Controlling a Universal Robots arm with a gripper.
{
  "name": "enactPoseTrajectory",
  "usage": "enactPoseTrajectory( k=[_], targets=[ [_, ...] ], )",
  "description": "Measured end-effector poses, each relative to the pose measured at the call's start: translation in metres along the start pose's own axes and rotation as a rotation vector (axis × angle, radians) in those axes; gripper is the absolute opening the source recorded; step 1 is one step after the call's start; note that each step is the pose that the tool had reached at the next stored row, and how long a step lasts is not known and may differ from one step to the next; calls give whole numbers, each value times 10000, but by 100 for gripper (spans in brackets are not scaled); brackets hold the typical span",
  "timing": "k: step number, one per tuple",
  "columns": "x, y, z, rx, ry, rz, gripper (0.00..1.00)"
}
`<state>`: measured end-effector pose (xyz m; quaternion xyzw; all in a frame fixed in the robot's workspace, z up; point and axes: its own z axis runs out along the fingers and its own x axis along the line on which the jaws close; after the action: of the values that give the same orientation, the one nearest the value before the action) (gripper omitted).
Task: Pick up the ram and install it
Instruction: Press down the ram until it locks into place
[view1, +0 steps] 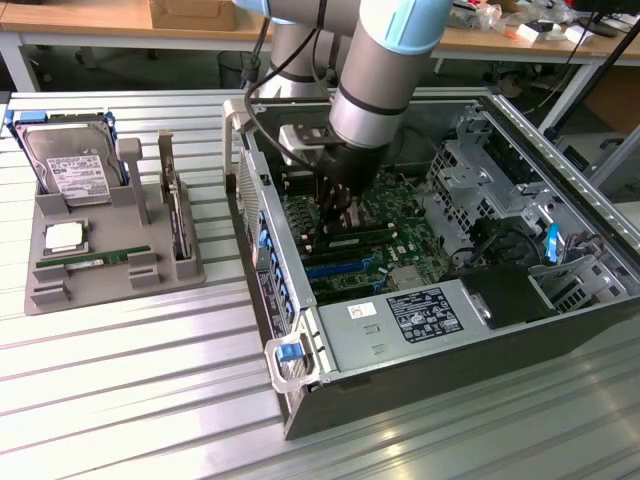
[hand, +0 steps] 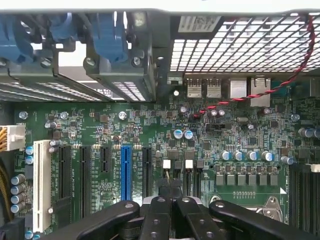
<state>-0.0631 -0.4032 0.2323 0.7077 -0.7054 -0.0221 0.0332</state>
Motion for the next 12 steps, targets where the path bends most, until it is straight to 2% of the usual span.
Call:
enactPoseTrajectory(
  k=[4,6,10,12],
  targets=[
    [-1,-1,14,4,-10,0,11],
    [1,1,-71,4,-10,-1,11],
    [2,-209,-101,-9,-9,0,11],
    [4,-439,-119,-48,-10,0,11]
  ],
)
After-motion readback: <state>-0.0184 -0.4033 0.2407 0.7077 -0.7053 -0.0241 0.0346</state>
